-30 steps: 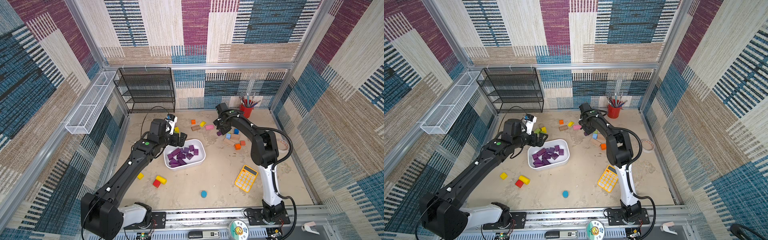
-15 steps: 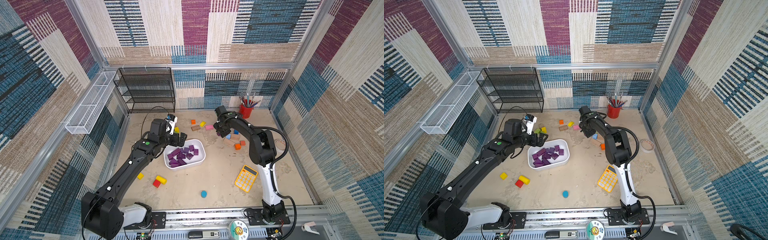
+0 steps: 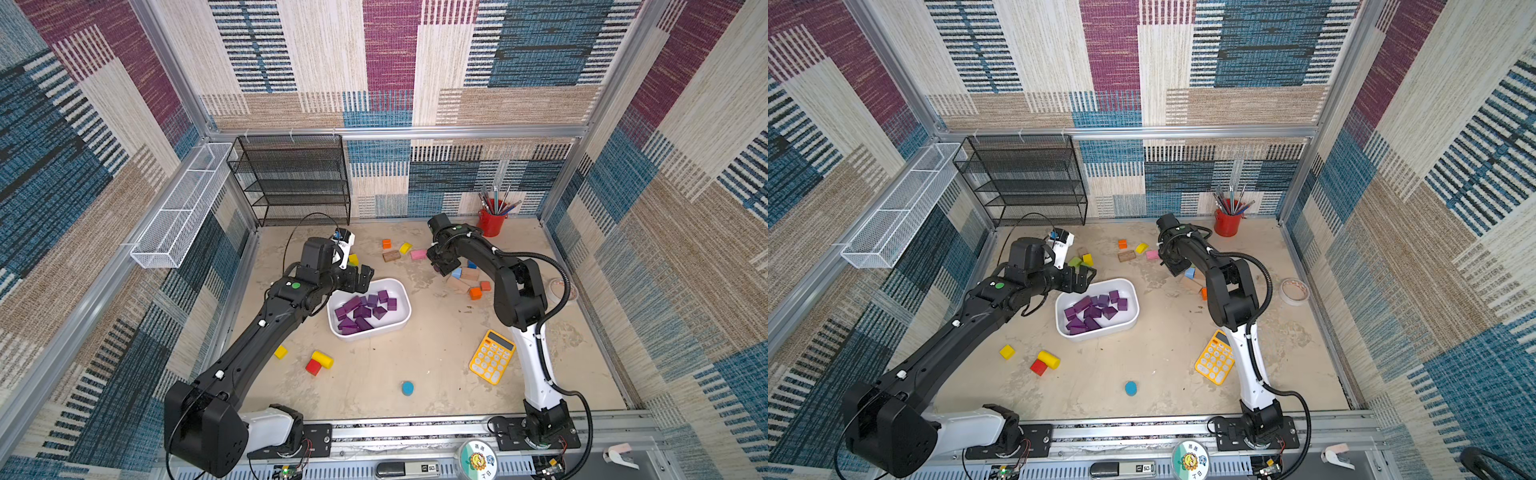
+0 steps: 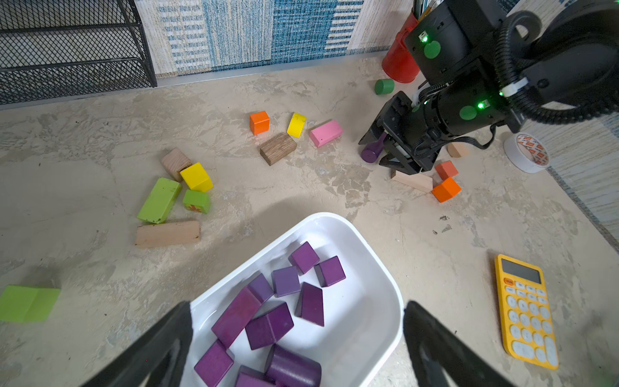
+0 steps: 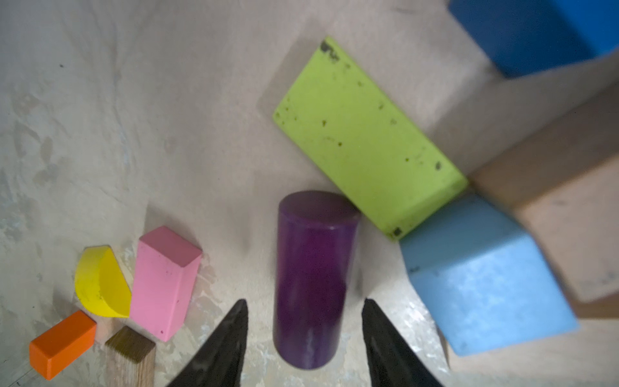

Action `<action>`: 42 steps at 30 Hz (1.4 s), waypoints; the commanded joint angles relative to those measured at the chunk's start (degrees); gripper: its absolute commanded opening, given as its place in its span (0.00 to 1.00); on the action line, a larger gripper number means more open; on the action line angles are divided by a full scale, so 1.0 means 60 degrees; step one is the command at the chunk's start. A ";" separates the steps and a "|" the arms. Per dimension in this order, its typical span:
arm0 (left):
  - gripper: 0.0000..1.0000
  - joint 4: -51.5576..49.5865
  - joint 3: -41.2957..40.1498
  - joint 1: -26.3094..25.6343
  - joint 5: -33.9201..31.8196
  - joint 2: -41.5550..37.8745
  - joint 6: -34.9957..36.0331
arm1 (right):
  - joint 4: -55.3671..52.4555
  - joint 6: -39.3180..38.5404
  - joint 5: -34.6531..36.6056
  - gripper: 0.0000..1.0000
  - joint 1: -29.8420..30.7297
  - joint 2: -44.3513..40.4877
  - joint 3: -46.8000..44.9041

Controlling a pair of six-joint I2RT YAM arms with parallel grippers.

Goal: Pick purple bricks into the storage bin
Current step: Pick up the building block from the center of the board.

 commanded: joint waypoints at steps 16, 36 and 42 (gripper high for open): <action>0.99 0.0020 0.0124 0.0093 -0.0119 0.0188 -0.0133 | -0.0560 -0.0451 0.0488 0.46 -0.0082 0.0611 0.0650; 0.99 -0.0025 0.0248 0.0485 0.0031 0.0659 -0.0353 | -0.0151 -0.2205 0.1084 0.31 0.0361 0.0056 -0.0285; 0.99 -0.0028 0.0205 0.0577 -0.0184 0.0686 -0.0310 | 0.0022 -0.2544 0.1472 0.31 0.0671 -0.0388 -0.0861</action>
